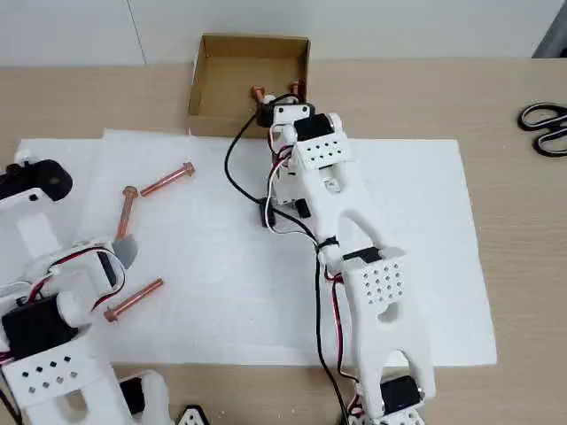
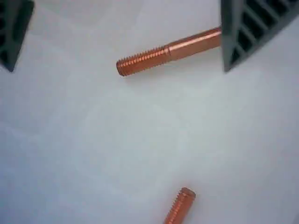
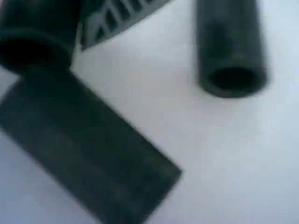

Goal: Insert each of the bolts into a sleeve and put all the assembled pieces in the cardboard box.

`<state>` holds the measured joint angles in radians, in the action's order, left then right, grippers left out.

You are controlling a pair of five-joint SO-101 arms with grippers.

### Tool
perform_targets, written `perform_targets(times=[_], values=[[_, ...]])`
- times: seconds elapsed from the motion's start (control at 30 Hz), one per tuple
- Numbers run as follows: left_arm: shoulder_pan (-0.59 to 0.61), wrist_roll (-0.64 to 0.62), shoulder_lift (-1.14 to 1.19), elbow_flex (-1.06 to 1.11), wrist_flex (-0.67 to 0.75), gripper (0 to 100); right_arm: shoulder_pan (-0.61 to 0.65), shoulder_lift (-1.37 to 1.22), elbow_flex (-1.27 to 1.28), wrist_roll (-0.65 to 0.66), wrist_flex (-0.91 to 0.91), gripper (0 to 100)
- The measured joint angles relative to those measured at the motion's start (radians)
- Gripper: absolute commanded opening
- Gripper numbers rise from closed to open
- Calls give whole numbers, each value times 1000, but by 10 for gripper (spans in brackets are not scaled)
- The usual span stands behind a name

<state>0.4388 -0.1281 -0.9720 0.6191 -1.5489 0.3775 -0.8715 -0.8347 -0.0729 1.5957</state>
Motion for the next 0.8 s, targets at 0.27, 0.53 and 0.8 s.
perform_targets(times=[0.27,0.53,0.8], values=[[0,0,0,0,0,269,-6,0,2,0,0,188],[0,0,0,6,0,269,-8,0,3,55,2,186],[0,0,0,21,0,269,-8,0,3,84,28,135]])
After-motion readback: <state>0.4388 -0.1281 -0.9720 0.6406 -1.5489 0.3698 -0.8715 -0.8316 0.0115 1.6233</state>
